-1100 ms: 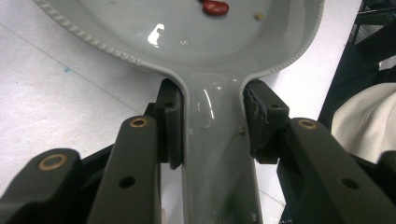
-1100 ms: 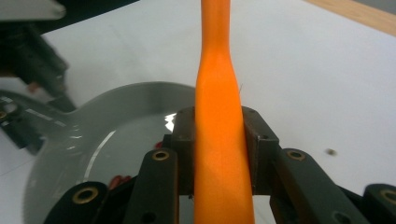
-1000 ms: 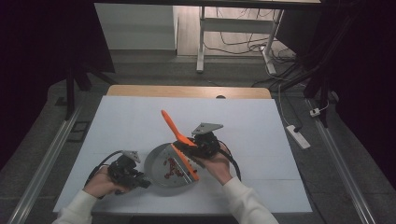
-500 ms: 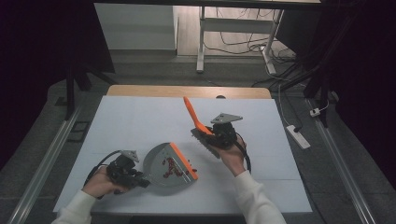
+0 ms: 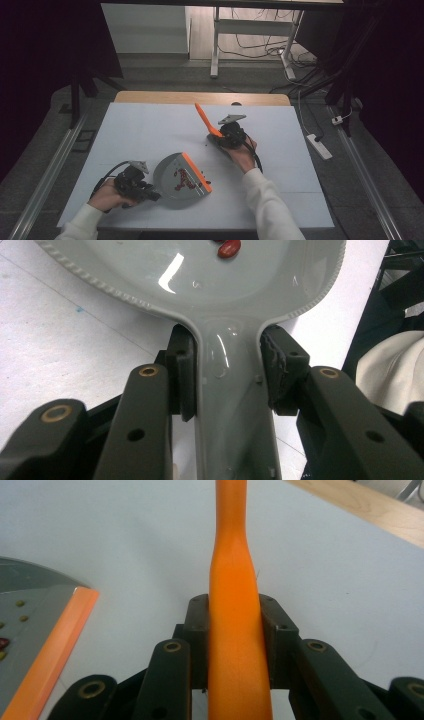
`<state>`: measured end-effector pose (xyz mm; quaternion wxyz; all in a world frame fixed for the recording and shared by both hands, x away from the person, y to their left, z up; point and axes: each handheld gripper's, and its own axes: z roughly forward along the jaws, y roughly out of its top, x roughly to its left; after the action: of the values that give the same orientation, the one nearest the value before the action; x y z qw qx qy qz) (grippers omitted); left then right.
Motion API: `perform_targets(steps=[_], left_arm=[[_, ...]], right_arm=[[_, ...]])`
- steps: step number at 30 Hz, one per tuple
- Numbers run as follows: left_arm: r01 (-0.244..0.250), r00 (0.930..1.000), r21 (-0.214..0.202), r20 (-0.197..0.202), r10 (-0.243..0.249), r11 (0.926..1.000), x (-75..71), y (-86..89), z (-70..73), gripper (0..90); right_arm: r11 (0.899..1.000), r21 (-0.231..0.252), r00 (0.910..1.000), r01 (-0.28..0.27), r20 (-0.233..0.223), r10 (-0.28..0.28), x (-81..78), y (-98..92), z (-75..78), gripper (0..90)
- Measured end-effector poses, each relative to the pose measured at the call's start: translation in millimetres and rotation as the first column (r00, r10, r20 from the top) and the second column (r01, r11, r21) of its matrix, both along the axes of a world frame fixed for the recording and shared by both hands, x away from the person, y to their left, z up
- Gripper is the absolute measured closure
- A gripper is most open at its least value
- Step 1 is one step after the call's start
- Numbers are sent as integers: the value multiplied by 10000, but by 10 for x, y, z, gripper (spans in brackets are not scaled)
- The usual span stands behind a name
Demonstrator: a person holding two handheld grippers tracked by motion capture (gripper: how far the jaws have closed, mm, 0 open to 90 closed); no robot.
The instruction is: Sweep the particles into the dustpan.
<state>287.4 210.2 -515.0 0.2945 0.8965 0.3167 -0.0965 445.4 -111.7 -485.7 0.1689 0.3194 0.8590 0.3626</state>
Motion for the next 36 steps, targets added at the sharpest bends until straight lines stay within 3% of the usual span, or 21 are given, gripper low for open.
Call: perform_targets(steps=[5,14,21,25,33,36], left_arm=[[12,10000,0,26,-12,10000,-7,1,5,613],[-7,10000,40,11,7,10000,-5,-3,2,613],[-26,10000,44,-34,26,10000,-1,-8,-8,613],[-28,10000,49,-30,28,10000,-2,-9,-8,613],[-33,10000,72,-23,33,10000,-4,-16,-10,614],[-31,10000,84,-28,31,10000,-5,-15,-9,614]], right_arm=[[9989,-126,9988,-461,-169,459,-21,93,-12,701],[9909,-337,9914,-1304,-137,1300,-277,161,-18,700],[9879,-10,9875,-1553,-283,1552,-539,222,-33,699],[9898,191,9895,-1412,-294,1417,-653,245,-47,697],[9895,692,9903,-1269,-487,1304,-790,289,-61,697],[9852,1135,9876,-1285,-758,1375,-817,330,-74,698]])
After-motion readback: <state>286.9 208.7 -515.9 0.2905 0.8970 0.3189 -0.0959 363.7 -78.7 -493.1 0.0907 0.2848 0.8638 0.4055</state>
